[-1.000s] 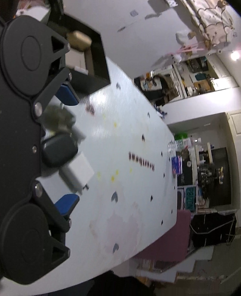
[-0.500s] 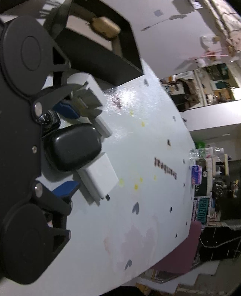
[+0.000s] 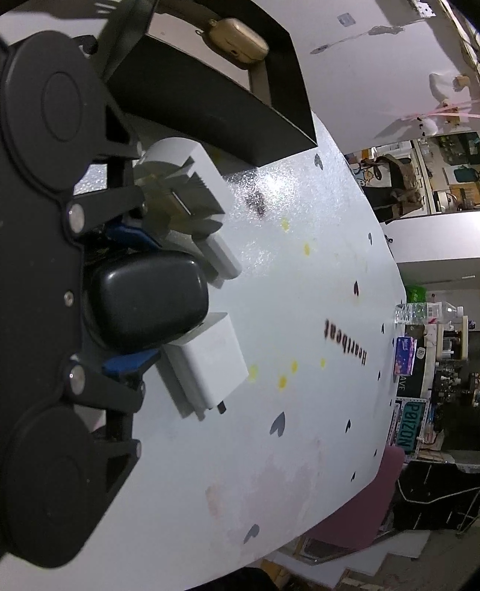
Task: Organize rigid objects
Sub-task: 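Grasp the black earbud case with the right gripper, then lower the black earbud case into the black box and open the right gripper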
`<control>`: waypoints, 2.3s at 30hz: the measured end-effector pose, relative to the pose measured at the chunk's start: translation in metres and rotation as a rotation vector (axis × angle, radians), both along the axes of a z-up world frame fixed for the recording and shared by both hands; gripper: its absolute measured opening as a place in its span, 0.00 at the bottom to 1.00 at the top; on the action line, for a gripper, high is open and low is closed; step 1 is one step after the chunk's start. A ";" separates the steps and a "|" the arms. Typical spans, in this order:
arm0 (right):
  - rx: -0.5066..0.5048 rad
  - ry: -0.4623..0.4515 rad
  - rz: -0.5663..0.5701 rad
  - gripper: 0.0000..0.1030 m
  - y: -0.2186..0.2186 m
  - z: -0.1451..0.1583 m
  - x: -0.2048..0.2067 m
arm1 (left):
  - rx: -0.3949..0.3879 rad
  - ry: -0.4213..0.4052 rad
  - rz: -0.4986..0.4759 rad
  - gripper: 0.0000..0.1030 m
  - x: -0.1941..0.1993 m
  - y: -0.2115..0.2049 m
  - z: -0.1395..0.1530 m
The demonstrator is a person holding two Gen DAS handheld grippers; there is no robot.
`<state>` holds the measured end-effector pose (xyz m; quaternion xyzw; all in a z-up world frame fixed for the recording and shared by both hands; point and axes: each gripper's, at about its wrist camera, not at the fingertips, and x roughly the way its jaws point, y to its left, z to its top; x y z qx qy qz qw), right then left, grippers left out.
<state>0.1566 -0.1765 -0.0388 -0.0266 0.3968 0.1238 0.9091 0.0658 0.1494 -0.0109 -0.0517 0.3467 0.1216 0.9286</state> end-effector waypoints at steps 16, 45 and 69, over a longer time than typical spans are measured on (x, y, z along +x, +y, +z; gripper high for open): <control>0.171 -0.131 -0.028 0.56 0.002 0.062 -0.037 | 0.001 0.000 0.000 0.03 0.000 0.000 0.001; 0.159 0.154 0.110 0.56 0.203 0.032 0.024 | -0.018 -0.011 -0.007 0.04 -0.002 0.005 -0.003; 0.185 0.140 0.185 0.64 0.163 0.063 -0.004 | -0.023 -0.013 -0.008 0.04 -0.001 0.007 -0.002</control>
